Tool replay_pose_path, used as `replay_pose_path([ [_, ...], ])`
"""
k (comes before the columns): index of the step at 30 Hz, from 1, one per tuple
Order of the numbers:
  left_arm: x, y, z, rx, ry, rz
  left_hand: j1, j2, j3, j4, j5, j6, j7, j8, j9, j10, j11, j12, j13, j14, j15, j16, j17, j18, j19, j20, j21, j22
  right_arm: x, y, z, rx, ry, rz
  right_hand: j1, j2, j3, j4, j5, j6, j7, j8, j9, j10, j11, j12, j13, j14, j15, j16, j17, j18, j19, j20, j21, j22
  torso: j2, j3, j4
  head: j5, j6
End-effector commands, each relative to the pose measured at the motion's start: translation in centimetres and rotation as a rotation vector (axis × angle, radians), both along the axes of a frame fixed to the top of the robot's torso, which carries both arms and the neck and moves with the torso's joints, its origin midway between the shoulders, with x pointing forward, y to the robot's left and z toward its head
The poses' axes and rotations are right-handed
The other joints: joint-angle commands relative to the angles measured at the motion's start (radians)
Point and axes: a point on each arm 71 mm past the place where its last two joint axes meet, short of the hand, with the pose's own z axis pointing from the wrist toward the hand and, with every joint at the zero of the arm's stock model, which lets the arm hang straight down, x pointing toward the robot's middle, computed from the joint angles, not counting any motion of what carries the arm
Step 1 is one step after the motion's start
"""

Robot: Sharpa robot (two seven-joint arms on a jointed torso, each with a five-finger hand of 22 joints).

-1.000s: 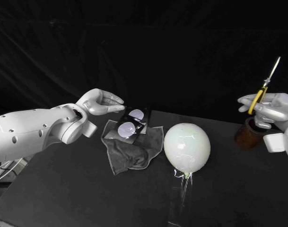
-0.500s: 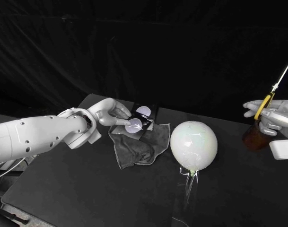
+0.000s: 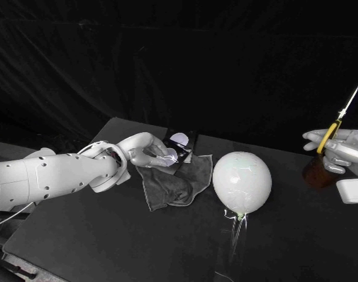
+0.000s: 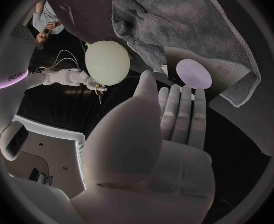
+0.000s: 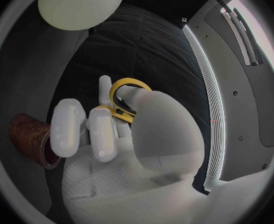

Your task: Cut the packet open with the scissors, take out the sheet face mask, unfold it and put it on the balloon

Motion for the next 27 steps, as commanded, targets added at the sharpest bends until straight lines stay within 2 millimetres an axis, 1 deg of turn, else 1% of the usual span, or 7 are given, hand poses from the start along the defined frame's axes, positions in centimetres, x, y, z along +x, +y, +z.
replay_pose_path([
  [1, 0.0, 0.1, -0.1, 0.053, -0.037, 0.017, -0.019, 0.001, -0.013, -0.001, -0.005, 0.010, 0.006, -0.001, -0.001, 0.008, 0.001, 0.001, 0.002, 0.016, -0.004, 0.010, 0.003, 0.012, 0.021, -0.001, 0.014, 0.005, -0.1, 0.3, 0.1, -0.006, -0.006, 0.028, 0.011, 0.001, -0.007, -0.001, 0.001, 0.000, -0.005, 0.006, 0.002, 0.296, -0.113, 0.007, 0.002, 0.032, -0.010, -0.007, -0.001, 0.007, -0.005, -0.001, -0.004, 0.074, -0.001, 0.0006, 0.0003, 0.001, 0.000],
  [11, -1.1, -1.3, -1.2, 0.064, 0.034, -0.049, -0.019, 0.020, -0.053, -0.001, -0.006, 0.052, -0.023, 0.010, -0.004, 0.077, -0.031, 0.030, 0.007, 0.125, -0.046, 0.107, 0.049, 0.014, 0.125, -0.036, 0.097, 0.041, -0.2, 0.4, 0.0, -0.014, -0.007, 0.035, 0.012, 0.001, -0.007, -0.001, 0.001, 0.000, -0.005, 0.007, 0.002, 0.295, -0.114, 0.007, 0.003, 0.032, -0.010, -0.007, -0.001, 0.006, -0.004, -0.001, -0.003, 0.075, -0.001, 0.0004, 0.0014, -0.006, -0.004],
  [17, -2.7, -2.4, -2.2, 0.088, 0.070, -0.109, -0.060, -0.002, -0.103, -0.001, -0.004, 0.052, -0.049, 0.008, -0.006, 0.096, -0.046, 0.052, 0.017, 0.202, -0.074, 0.249, 0.137, 0.011, 0.156, -0.054, 0.152, 0.072, -0.2, 0.4, -0.1, -0.018, -0.008, 0.037, 0.012, 0.001, -0.007, -0.001, 0.001, 0.000, -0.005, 0.007, 0.002, 0.295, -0.114, 0.007, 0.003, 0.032, -0.010, -0.007, -0.001, 0.006, -0.004, -0.001, -0.003, 0.075, -0.002, 0.0002, 0.0013, -0.012, -0.004],
  [22, -3.5, -3.4, -2.5, 0.114, 0.068, -0.154, -0.098, -0.022, -0.147, -0.002, 0.009, 0.059, -0.070, 0.029, 0.005, 0.155, -0.092, 0.201, 0.111, 0.213, -0.126, 0.604, 0.387, 0.011, 0.227, -0.106, 0.323, 0.177, -0.2, 0.3, -0.1, -0.022, -0.009, 0.038, 0.012, 0.002, -0.007, -0.001, 0.001, 0.000, -0.005, 0.007, 0.002, 0.295, -0.114, 0.007, 0.003, 0.032, -0.010, -0.007, 0.000, 0.006, -0.004, -0.001, -0.003, 0.075, -0.002, -0.0010, -0.0003, -0.016, -0.004],
  [23, -3.6, -3.5, -2.6, 0.121, 0.069, -0.161, -0.109, -0.009, -0.157, 0.007, -0.005, 0.056, -0.074, 0.047, 0.014, 0.098, -0.113, 0.342, 0.225, 0.139, -0.135, 0.808, 0.537, -0.003, 0.208, -0.144, 0.463, 0.274, -0.2, 0.3, -0.1, -0.023, -0.009, 0.038, 0.013, 0.002, -0.009, -0.002, 0.001, 0.000, -0.005, 0.007, 0.003, 0.295, -0.114, 0.007, 0.004, 0.032, -0.010, -0.006, 0.000, 0.007, -0.004, -0.001, -0.004, 0.075, -0.002, -0.0012, -0.0003, -0.016, -0.004],
  [25, -3.8, -3.9, -2.7, 0.136, 0.070, -0.173, -0.105, -0.004, -0.162, -0.008, -0.003, 0.054, -0.092, 0.060, 0.019, 0.019, -0.101, 0.471, 0.332, 0.189, -0.153, 0.944, 0.650, -0.001, 0.171, -0.154, 0.573, 0.354, -0.2, 0.3, -0.2, -0.026, -0.009, 0.038, 0.014, 0.002, -0.009, -0.003, 0.001, 0.000, -0.006, 0.007, 0.003, 0.295, -0.114, 0.007, 0.005, 0.032, -0.010, -0.006, 0.000, 0.006, -0.004, -0.001, -0.004, 0.075, -0.002, -0.0006, 0.0004, -0.019, -0.005],
  [27, -3.9, -4.2, -2.8, 0.154, 0.070, -0.180, -0.118, -0.007, -0.170, -0.001, -0.006, 0.051, -0.086, 0.064, 0.020, 0.028, -0.119, 0.540, 0.379, 0.248, -0.151, 1.017, 0.722, 0.004, 0.166, -0.159, 0.620, 0.387, -0.3, 0.3, -0.2, -0.029, -0.009, 0.038, 0.016, 0.002, -0.011, -0.004, 0.001, 0.000, -0.006, 0.007, 0.003, 0.294, -0.114, 0.007, 0.006, 0.032, -0.010, -0.007, 0.000, 0.007, -0.004, -0.002, -0.005, 0.074, -0.002, -0.0002, 0.0007, -0.019, -0.005],
])
